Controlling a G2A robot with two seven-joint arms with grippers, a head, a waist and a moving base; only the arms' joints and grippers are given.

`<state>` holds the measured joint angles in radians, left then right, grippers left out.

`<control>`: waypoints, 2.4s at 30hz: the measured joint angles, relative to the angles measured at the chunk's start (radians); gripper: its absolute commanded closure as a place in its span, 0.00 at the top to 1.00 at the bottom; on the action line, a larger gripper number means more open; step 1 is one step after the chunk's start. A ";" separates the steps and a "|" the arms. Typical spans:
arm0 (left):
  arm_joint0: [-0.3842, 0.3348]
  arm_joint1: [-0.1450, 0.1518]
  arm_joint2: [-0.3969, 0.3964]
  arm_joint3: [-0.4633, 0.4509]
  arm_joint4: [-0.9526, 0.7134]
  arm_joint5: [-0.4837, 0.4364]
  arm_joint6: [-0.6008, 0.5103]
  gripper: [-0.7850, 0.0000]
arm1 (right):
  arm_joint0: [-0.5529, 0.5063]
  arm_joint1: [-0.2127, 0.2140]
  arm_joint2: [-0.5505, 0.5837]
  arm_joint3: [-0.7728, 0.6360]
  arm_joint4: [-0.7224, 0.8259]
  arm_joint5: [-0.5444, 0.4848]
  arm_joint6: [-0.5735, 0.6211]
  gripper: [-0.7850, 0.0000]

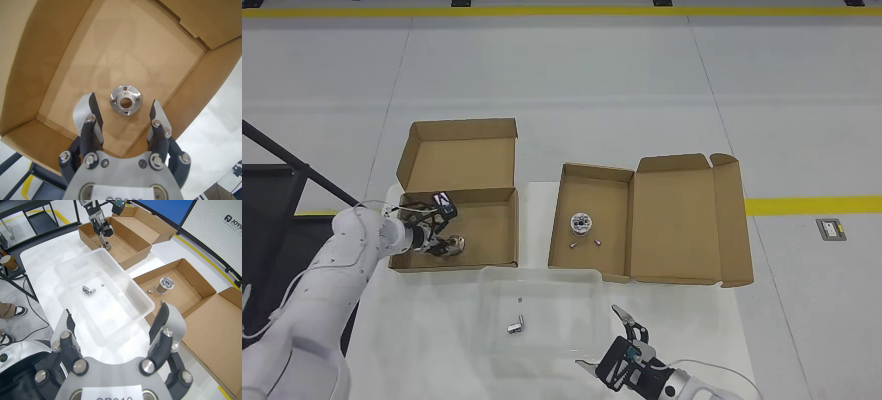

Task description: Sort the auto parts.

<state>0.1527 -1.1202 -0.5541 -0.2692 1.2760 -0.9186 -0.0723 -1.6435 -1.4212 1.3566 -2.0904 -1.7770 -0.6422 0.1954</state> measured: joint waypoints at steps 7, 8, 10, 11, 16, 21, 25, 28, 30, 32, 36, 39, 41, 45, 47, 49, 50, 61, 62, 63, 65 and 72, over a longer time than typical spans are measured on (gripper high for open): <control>-0.018 0.018 -0.005 -0.011 0.030 -0.069 0.108 0.79 | 0.000 0.000 0.000 0.000 0.000 0.000 0.000 1.00; -0.018 0.022 -0.005 -0.017 0.039 -0.081 0.124 0.80 | 0.000 0.000 0.000 0.000 0.000 0.000 0.000 1.00; -0.015 0.033 -0.004 -0.039 0.057 -0.094 0.167 0.80 | 0.000 0.000 0.000 0.000 0.000 0.000 0.000 1.00; -0.012 0.038 -0.004 -0.051 0.063 -0.095 0.188 0.80 | 0.000 0.000 0.000 0.000 0.000 0.000 0.000 1.00; 0.003 0.080 0.006 -0.139 0.095 -0.094 0.298 0.81 | 0.000 0.000 0.000 0.000 0.000 0.000 0.000 1.00; 0.026 0.136 0.015 -0.256 0.107 -0.094 0.379 0.82 | 0.000 0.000 0.000 0.000 0.000 0.000 0.000 1.00; 0.061 0.201 0.029 -0.398 0.094 -0.094 0.421 0.85 | 0.000 0.000 0.000 0.000 0.000 0.000 0.000 1.00; 0.090 0.258 0.039 -0.529 0.077 -0.094 0.436 0.84 | 0.000 0.000 0.000 0.000 0.000 0.000 0.000 1.00; 0.106 0.296 0.037 -0.613 0.060 -0.094 0.447 0.84 | 0.000 0.000 0.000 0.000 0.000 0.000 0.000 1.00; 0.127 0.343 0.029 -0.713 0.033 -0.094 0.460 0.84 | 0.000 0.000 0.000 0.000 0.000 0.000 0.000 1.00; 0.167 0.428 0.024 -0.907 -0.018 -0.094 0.446 0.83 | 0.000 0.000 0.000 0.000 0.000 0.000 0.000 1.00; 0.190 0.485 0.035 -1.054 -0.053 -0.094 0.408 0.84 | 0.000 0.000 0.000 0.000 0.000 0.000 0.000 1.00; 0.195 0.517 0.051 -1.144 -0.061 -0.094 0.361 0.84 | 0.000 0.000 0.000 0.000 0.000 0.000 0.000 1.00; 0.188 0.554 0.103 -1.278 -0.072 -0.094 0.269 0.83 | 0.000 0.000 0.000 0.000 0.000 0.000 0.000 1.00; 0.176 0.562 0.140 -1.325 -0.067 -0.094 0.211 0.84 | 0.000 0.000 0.000 0.000 0.000 0.000 0.000 1.00; 0.160 0.564 0.180 -1.359 -0.079 -0.094 0.169 0.88 | 0.000 0.000 0.000 0.000 0.000 0.000 0.000 1.00; 0.150 0.563 0.196 -1.369 -0.079 -0.094 0.146 0.93 | 0.000 0.000 0.000 0.000 0.000 0.000 0.000 1.00; 0.116 0.552 0.242 -1.373 -0.094 -0.094 0.013 1.00 | 0.000 0.000 0.000 0.000 0.000 0.000 0.000 1.00; 0.116 0.552 0.242 -1.373 -0.094 -0.094 0.013 1.00 | 0.000 0.000 0.000 0.000 0.000 0.000 0.000 1.00; 0.116 0.552 0.242 -1.373 -0.094 -0.094 0.013 1.00 | 0.000 0.000 0.000 0.000 0.000 0.000 0.000 1.00; 0.116 0.552 0.242 -1.373 -0.094 -0.094 0.012 1.00 | 0.000 0.000 0.000 0.000 0.000 0.000 0.000 1.00; 0.150 0.533 0.249 -1.396 -0.198 -0.025 -0.168 1.00 | 0.000 0.000 0.000 0.000 0.000 0.000 0.000 1.00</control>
<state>0.3026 -0.5874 -0.3046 -1.6653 1.0777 -0.9431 -0.2401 -1.6435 -1.4212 1.3566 -2.0904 -1.7770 -0.6422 0.1954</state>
